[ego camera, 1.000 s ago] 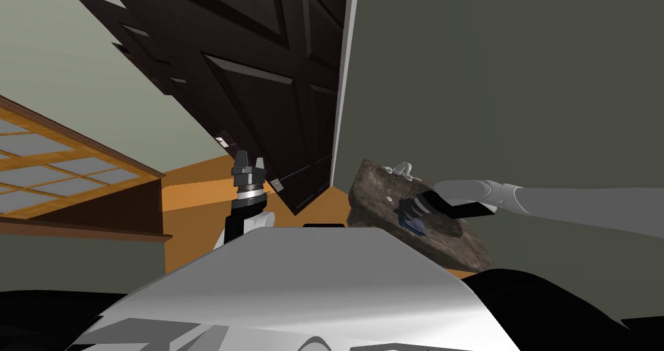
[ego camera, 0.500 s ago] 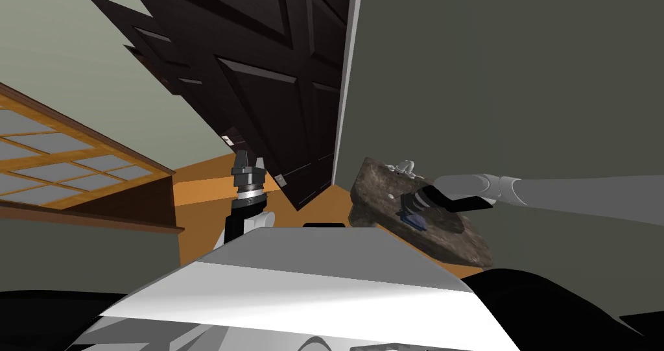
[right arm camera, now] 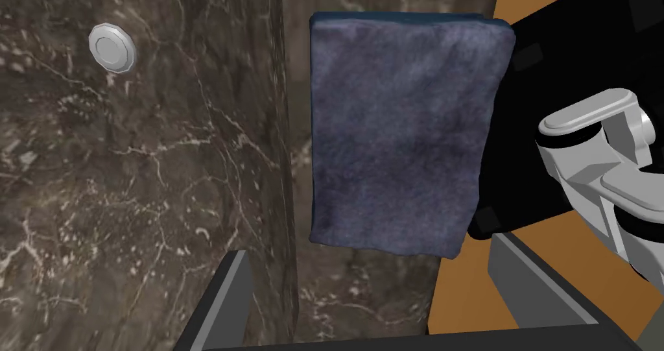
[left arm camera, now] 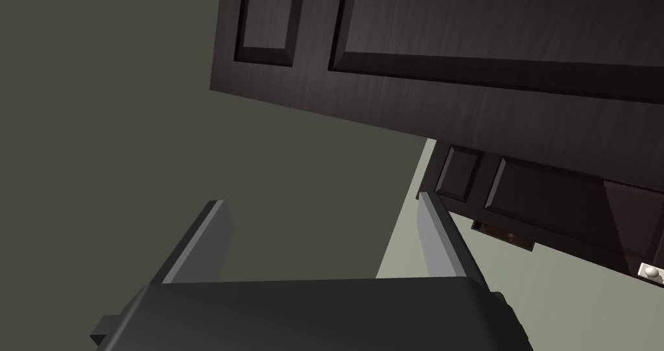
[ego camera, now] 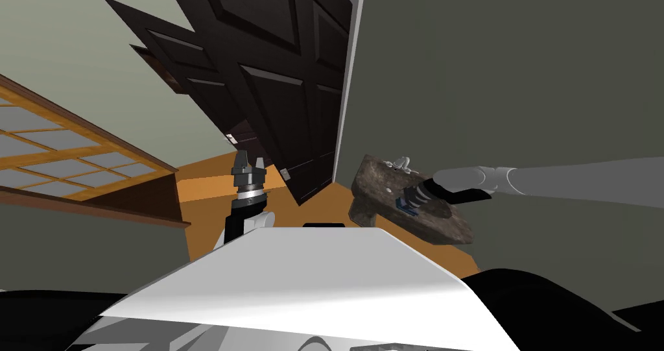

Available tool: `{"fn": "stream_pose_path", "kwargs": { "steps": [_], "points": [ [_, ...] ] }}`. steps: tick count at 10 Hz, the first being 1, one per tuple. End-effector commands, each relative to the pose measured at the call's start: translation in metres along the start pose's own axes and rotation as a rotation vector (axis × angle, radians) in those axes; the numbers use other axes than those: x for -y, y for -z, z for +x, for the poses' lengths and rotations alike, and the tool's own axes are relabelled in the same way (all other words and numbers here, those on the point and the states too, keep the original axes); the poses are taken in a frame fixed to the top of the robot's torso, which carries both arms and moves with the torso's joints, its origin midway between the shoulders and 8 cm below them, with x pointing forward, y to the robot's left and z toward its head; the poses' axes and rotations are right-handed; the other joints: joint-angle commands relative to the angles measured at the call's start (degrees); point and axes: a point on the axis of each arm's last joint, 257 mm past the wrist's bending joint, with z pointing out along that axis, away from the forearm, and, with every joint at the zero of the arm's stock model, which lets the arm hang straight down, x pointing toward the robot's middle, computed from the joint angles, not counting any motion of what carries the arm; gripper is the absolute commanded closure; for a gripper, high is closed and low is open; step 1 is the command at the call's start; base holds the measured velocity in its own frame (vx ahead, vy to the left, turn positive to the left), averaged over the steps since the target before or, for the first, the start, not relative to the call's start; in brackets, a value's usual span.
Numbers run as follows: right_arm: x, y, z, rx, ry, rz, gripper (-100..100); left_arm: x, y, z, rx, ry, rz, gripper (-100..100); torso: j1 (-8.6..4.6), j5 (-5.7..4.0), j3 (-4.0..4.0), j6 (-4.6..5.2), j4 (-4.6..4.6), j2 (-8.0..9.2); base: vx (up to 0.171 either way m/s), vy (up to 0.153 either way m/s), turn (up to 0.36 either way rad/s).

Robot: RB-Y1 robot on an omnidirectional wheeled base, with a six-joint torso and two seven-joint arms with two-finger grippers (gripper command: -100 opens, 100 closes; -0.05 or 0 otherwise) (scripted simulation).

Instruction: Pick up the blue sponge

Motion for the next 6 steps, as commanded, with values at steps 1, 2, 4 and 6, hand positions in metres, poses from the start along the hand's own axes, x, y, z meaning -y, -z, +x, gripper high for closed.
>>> {"fn": "stream_pose_path", "kwargs": {
  "steps": [1, 2, 4, 6],
  "points": [
    [0.008, 0.0, 0.014, -0.05, 0.038, 0.023, -100, 0.0, 0.0, 0.0, 0.0, 0.0, 0.0, 0, 0.0, 0.0, 0.0, 0.0, 0.0, 0.0, -0.106, -0.015, -0.092],
    [0.011, 0.0, 0.024, -0.078, 0.053, 0.029, -100, 0.0, 0.0, 0.0, 0.0, 0.0, 0.0, 0, -0.12, -0.03, -0.02, 0.01, -0.01, -0.04, -0.088, -0.058, -0.075],
    [0.012, 0.0, 0.032, -0.101, 0.065, 0.032, -100, 0.0, 0.0, 0.0, 0.0, 0.0, 0.0, 0, -0.28, -0.08, -0.14, -0.01, -0.06, -0.24, -0.035, -0.04, -0.03],
    [0.012, 0.001, 0.028, -0.091, 0.059, 0.03, 0, 0.0, 0.0, 0.0, 0.0, 0.0, 0.0, 0, -0.15, -0.05, -0.26, -0.03, -0.11, -0.43, -0.004, -0.007, -0.004]
  ]
}}
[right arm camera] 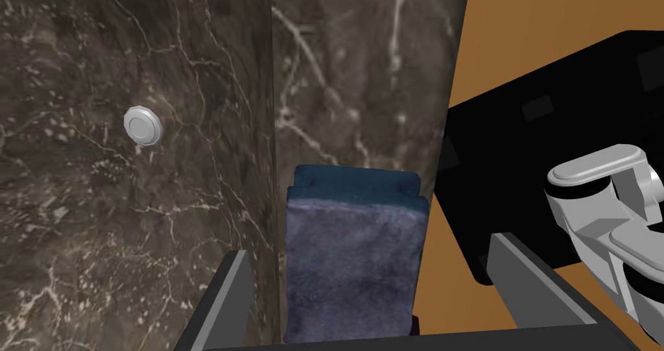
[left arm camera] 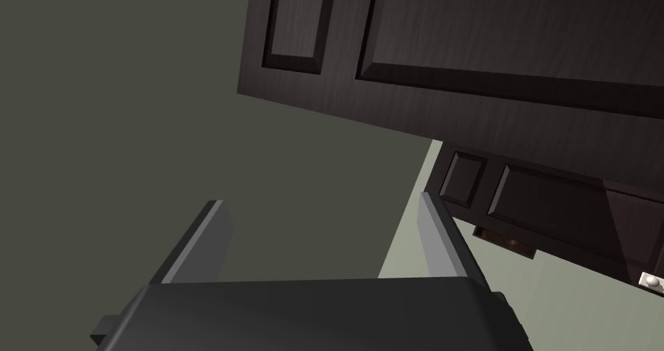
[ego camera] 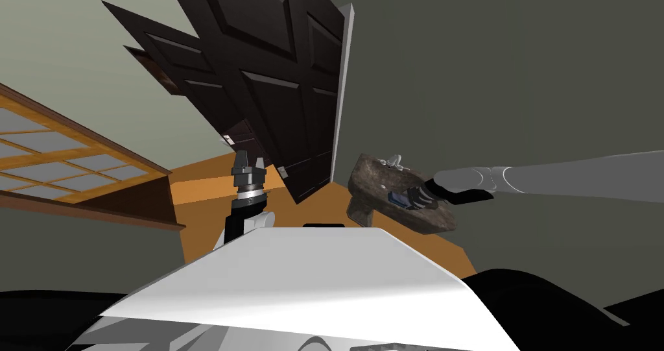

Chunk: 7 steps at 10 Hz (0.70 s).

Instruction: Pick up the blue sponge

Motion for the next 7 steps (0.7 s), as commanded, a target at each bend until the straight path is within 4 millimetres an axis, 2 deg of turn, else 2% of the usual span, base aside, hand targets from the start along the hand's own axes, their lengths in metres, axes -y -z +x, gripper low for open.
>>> {"fn": "stream_pose_path", "kwargs": {
  "steps": [1, 7],
  "points": [
    [-0.004, -0.002, 0.001, -0.007, -0.018, -0.001, -100, 0.0, 0.0, 0.0, 0.0, 0.0, 0.0, 0, 0.0, 0.0, 0.0, 0.0, 0.0, 0.0, -0.015, -0.029, 0.117],
    [-0.022, -0.011, 0.004, -0.026, -0.088, -0.003, -100, 0.0, 0.0, 0.0, 0.0, 0.0, 0.0, 0, -0.11, -0.03, 0.05, 0.02, 0.02, 0.08, -0.032, -0.049, 0.124]
  ]
}}
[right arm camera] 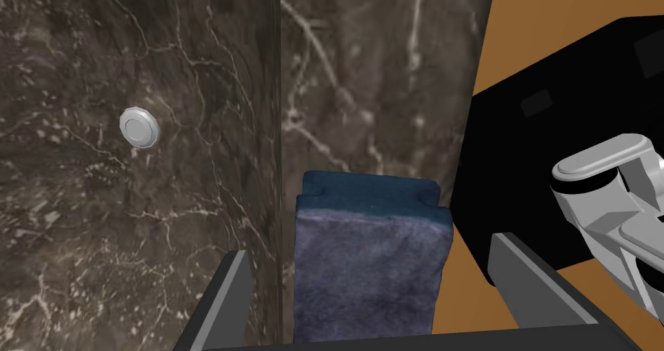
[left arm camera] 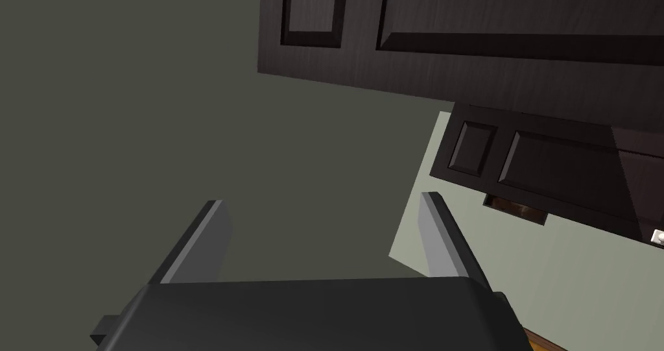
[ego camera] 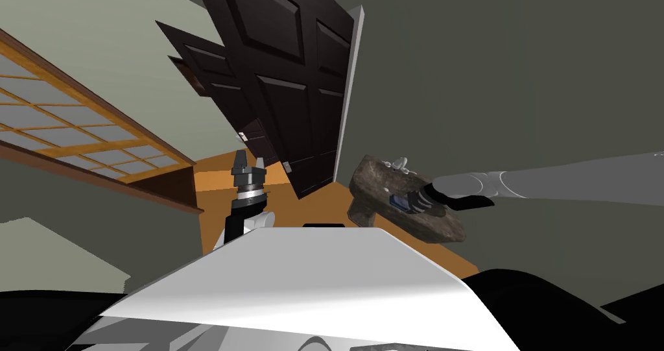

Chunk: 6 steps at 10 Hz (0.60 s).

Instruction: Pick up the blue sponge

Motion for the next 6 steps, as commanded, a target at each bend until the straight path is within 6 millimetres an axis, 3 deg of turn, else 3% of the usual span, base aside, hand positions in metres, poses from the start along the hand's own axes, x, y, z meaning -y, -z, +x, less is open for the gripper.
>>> {"fn": "stream_pose_path", "kwargs": {
  "steps": [1, 6],
  "points": [
    [-0.006, -0.002, 0.001, -0.004, -0.019, 0.001, -100, 0.0, 0.0, 0.0, 0.0, 0.0, 0.0, 0, 0.0, 0.0, 0.0, 0.0, 0.0, 0.0, -0.033, -0.059, 0.187],
    [-0.021, -0.007, 0.002, -0.009, -0.082, -0.003, -100, 0.0, 0.0, 0.0, 0.0, 0.0, 0.0, 0, -0.04, -0.02, 0.01, 0.04, 0.01, 0.0, -0.036, -0.045, 0.105]
  ]
}}
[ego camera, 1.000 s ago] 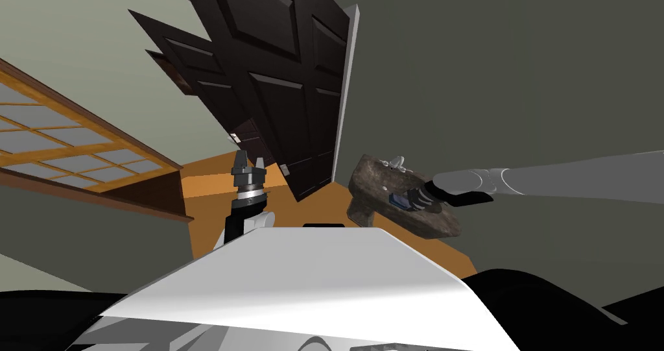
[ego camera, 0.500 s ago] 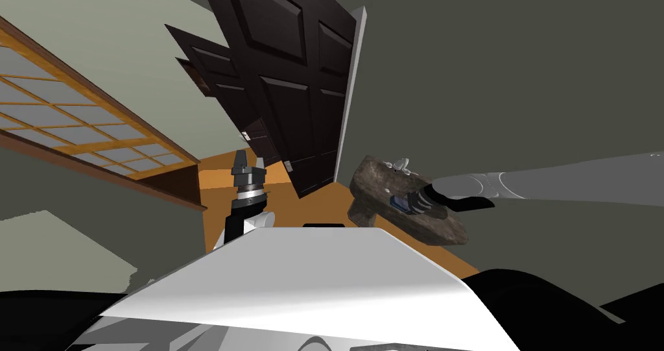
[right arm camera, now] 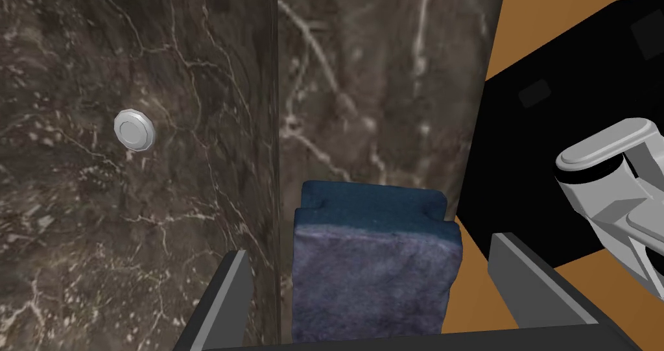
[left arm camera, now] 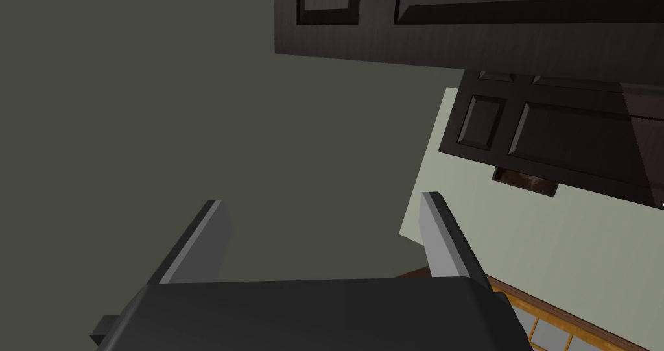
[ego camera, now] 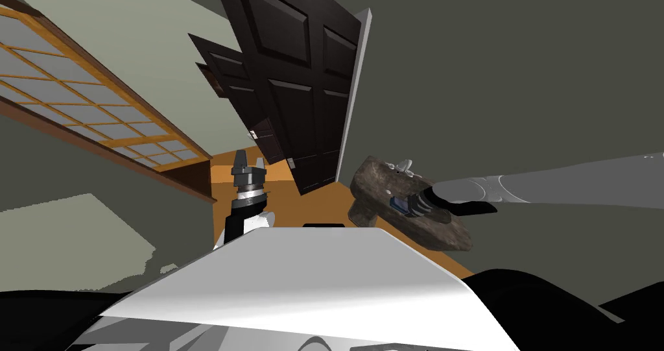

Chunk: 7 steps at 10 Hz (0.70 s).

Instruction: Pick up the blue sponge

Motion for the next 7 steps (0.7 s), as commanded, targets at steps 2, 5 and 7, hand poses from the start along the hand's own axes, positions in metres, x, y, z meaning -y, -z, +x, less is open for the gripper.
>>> {"fn": "stream_pose_path", "kwargs": {
  "steps": [2, 5, 7],
  "points": [
    [-0.0069, -0.0022, 0.0003, 0.0, -0.033, -0.001, -100, 0.0, 0.0, 0.0, 0.0, 0.0, 0.0, 0, -0.01, 0.0, 0.01, -0.01, 0.0, 0.02, -0.038, -0.045, 0.128],
    [-0.0064, -0.0021, 0.0004, 0.0, -0.027, -0.001, 100, 0.0, 0.0, 0.0, 0.0, 0.0, 0.0, 0, 0.13, 0.03, -0.05, 0.02, -0.01, -0.1, -0.004, -0.004, 0.001],
    [-0.0063, -0.0021, 0.0003, 0.001, -0.028, -0.001, 100, 0.0, 0.0, 0.0, 0.0, 0.0, 0.0, 0, 0.13, 0.02, -0.07, 0.01, -0.03, -0.12, 0.0, 0.0, 0.0]
  ]
}}
